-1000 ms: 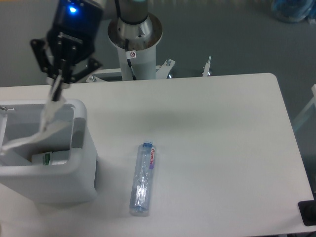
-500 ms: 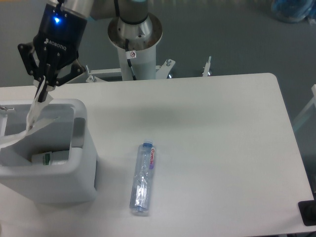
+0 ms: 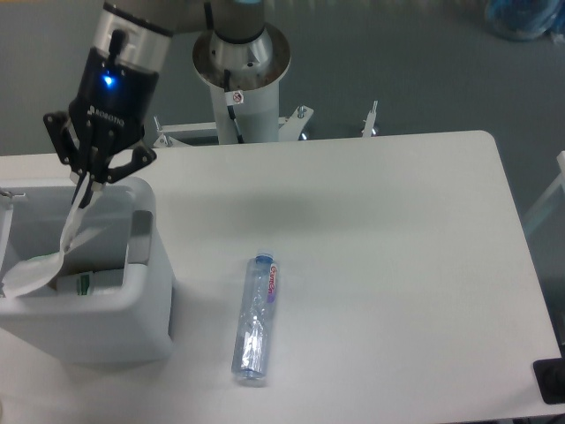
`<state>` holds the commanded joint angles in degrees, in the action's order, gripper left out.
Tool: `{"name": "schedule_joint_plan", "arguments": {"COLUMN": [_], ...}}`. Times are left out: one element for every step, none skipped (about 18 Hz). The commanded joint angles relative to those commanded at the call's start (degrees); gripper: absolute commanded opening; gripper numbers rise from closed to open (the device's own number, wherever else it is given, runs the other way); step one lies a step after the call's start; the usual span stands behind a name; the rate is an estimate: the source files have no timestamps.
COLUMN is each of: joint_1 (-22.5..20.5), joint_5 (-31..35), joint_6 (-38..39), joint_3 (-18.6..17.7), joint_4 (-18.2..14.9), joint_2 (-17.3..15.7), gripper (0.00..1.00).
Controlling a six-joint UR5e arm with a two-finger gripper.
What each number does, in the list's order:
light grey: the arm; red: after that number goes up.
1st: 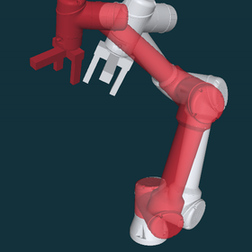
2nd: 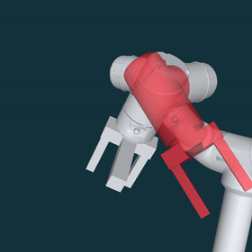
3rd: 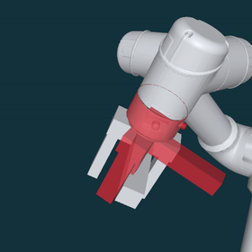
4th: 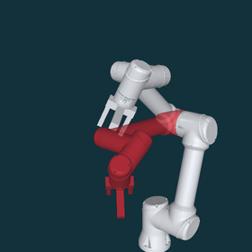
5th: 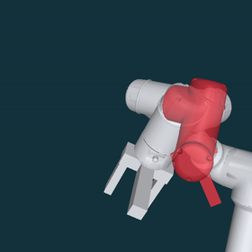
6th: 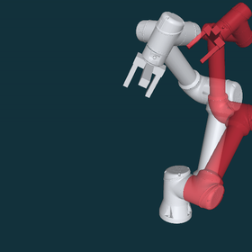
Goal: Place the trash in the trash can
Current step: 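Lower the bag into the bin and open the gripper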
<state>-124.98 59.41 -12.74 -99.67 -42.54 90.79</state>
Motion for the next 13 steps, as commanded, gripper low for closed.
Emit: {"name": "schedule_joint_plan", "arguments": {"joint_1": [0.1, 0.1, 0.2, 0.3, 0.4, 0.5, 0.5, 0.5, 0.5, 0.5, 0.5, 0.5, 0.4], "joint_5": [0.0, 0.0, 0.0, 0.0, 0.0, 0.0, 0.1, 0.1, 0.1, 0.1, 0.2, 0.7, 1.7], "joint_6": [0.0, 0.0, 0.0, -0.1, -0.1, -0.1, -0.1, -0.1, -0.1, -0.1, -0.1, -0.2, -0.1], "joint_3": [-0.3, -0.4, -0.6, -0.8, -0.9, -0.8, -0.9, -1.0, -1.1, -1.1, -0.9, -0.6, -0.5], "joint_4": [0.0, 0.0, 0.0, 0.0, 0.0, -0.1, -0.1, -0.1, -0.1, -0.1, -0.1, -0.1, -0.1], "joint_2": [0.0, 0.0, 0.0, 0.0, 0.1, 0.2, 0.2, 0.2, 0.2, 0.2, 0.1, 0.0, -0.3], "gripper": [0.07, 0.07, 0.07, 0.07, 0.07, 0.08, 0.12, 0.16, 0.21, 0.38, 0.65, 0.75, 0.77]}}
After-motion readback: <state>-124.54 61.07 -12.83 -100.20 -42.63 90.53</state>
